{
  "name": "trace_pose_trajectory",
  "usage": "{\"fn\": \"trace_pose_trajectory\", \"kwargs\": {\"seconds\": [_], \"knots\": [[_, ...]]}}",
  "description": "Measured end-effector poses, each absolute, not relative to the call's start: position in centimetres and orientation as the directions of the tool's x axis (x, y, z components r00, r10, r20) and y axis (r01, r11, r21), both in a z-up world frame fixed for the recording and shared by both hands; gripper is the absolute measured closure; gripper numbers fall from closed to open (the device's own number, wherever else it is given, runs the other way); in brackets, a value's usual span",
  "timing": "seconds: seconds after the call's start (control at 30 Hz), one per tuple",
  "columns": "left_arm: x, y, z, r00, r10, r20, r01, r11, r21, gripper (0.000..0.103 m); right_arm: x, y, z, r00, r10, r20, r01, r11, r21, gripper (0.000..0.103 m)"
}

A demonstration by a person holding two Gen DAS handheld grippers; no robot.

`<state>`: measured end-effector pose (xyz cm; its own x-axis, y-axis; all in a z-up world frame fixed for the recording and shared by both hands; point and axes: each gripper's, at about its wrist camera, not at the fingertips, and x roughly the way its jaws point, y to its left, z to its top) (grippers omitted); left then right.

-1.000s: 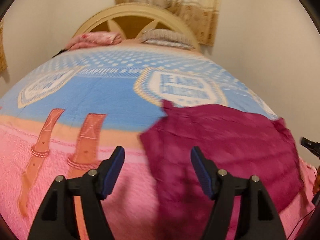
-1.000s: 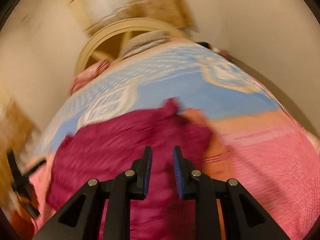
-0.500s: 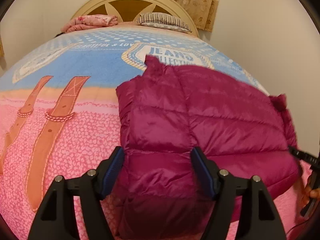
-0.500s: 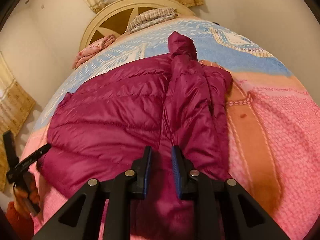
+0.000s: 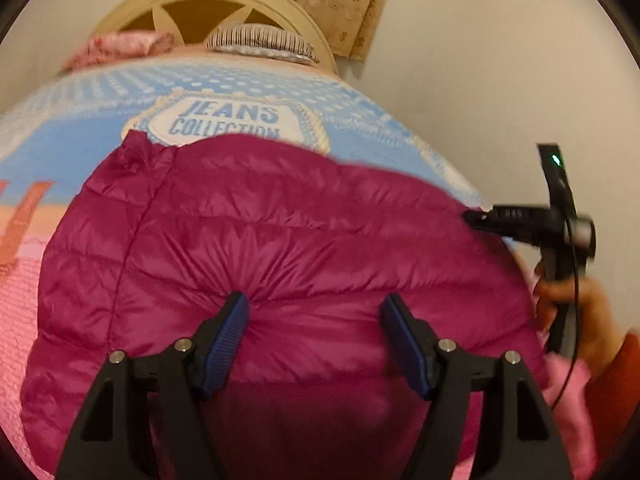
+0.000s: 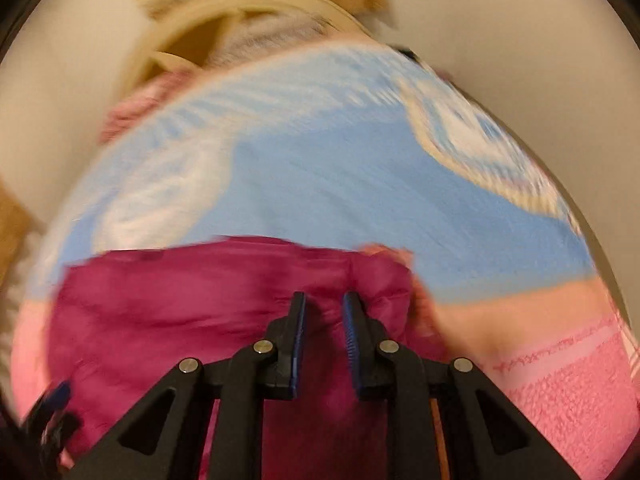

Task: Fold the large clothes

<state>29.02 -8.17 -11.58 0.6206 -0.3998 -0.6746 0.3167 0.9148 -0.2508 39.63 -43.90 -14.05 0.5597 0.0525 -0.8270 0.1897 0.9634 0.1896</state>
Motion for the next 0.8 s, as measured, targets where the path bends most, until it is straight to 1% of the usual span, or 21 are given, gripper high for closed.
{"fn": "trace_pose_trajectory", "kwargs": {"seconds": [0.07, 0.1, 0.13, 0.17, 0.2, 0.23, 0.27, 0.3, 0.33, 0.37, 0.4, 0.47, 0.5, 0.57, 0.67, 0.73, 0.77, 0.8], "knots": [[28.8, -8.4, -12.4, 0.638, -0.378, -0.671, 0.334, 0.921, -0.201, 0.030, 39.9, -46.2, -16.1, 0.555, 0.065, -0.829, 0.251, 0.937, 0.241, 0.092], [28.7, -8.4, -12.6, 0.640, -0.375, -0.671, 0.336, 0.922, -0.194, 0.030, 39.9, -47.0, -16.3, 0.573, 0.078, -0.816, 0.262, 0.926, 0.273, 0.096], [28.8, -8.3, -12.7, 0.639, -0.376, -0.672, 0.338, 0.921, -0.194, 0.030, 39.7, -48.0, -16.6, 0.588, 0.108, -0.802, 0.283, 0.901, 0.329, 0.097], [29.0, -8.2, -12.8, 0.631, -0.382, -0.675, 0.336, 0.919, -0.207, 0.030, 39.6, -48.6, -16.6, 0.595, 0.121, -0.794, 0.293, 0.888, 0.355, 0.101], [29.0, -7.9, -12.7, 0.628, -0.386, -0.675, 0.334, 0.918, -0.214, 0.030, 39.4, -48.9, -16.4, 0.602, 0.108, -0.791, 0.305, 0.885, 0.352, 0.102], [29.2, -7.7, -12.6, 0.625, -0.390, -0.676, 0.332, 0.917, -0.221, 0.030, 39.2, -49.1, -16.2, 0.607, 0.066, -0.792, 0.324, 0.890, 0.322, 0.102], [29.1, -7.3, -12.5, 0.621, -0.398, -0.675, 0.332, 0.914, -0.234, 0.030, 38.4, -49.4, -15.3, 0.607, -0.049, -0.793, 0.380, 0.894, 0.236, 0.101], [29.0, -6.7, -12.4, 0.616, -0.417, -0.668, 0.336, 0.906, -0.256, 0.030, 37.3, -49.9, -14.2, 0.622, -0.130, -0.772, 0.426, 0.883, 0.194, 0.101], [29.0, -6.4, -12.3, 0.612, -0.434, -0.662, 0.338, 0.899, -0.277, 0.030, 36.5, -49.9, -13.5, 0.639, -0.133, -0.758, 0.429, 0.879, 0.208, 0.101], [29.0, -5.6, -12.1, 0.603, -0.463, -0.649, 0.336, 0.886, -0.319, 0.030, 35.7, -49.8, -12.6, 0.659, -0.107, -0.745, 0.411, 0.881, 0.237, 0.101], [29.0, -5.5, -12.1, 0.600, -0.478, -0.642, 0.333, 0.878, -0.343, 0.030, 35.0, -48.9, -11.5, 0.670, -0.087, -0.737, 0.375, 0.897, 0.236, 0.101], [29.3, -4.2, -11.7, 0.602, -0.506, -0.618, 0.312, 0.861, -0.402, 0.030, 33.7, -45.8, -9.3, 0.695, -0.084, -0.714, 0.295, 0.939, 0.177, 0.101], [29.4, -4.2, -11.4, 0.608, -0.501, -0.616, 0.298, 0.863, -0.407, 0.030, 33.3, -44.0, -8.2, 0.710, -0.069, -0.701, 0.250, 0.955, 0.159, 0.101], [30.2, -3.7, -10.5, 0.631, -0.453, -0.629, 0.259, 0.888, -0.380, 0.030, 32.6, -39.8, -6.6, 0.738, 0.027, -0.674, 0.136, 0.973, 0.187, 0.101], [31.1, -3.1, -9.1, 0.677, -0.385, -0.627, 0.222, 0.920, -0.325, 0.030, 32.5, -32.6, -6.1, 0.721, 0.175, -0.671, -0.009, 0.970, 0.244, 0.100], [31.9, -2.8, -8.7, 0.706, -0.328, -0.627, 0.186, 0.941, -0.282, 0.030, 33.0, -29.0, -6.9, 0.698, 0.219, -0.681, -0.059, 0.966, 0.251, 0.100], [32.8, -2.8, -8.7, 0.713, -0.280, -0.643, 0.154, 0.957, -0.246, 0.030, 33.3, -26.9, -7.6, 0.688, 0.219, -0.692, -0.064, 0.968, 0.242, 0.100], [33.6, -2.9, -9.0, 0.711, -0.258, -0.654, 0.143, 0.964, -0.225, 0.030, 33.8, -25.2, -8.4, 0.679, 0.206, -0.705, -0.055, 0.971, 0.231, 0.100]]}}
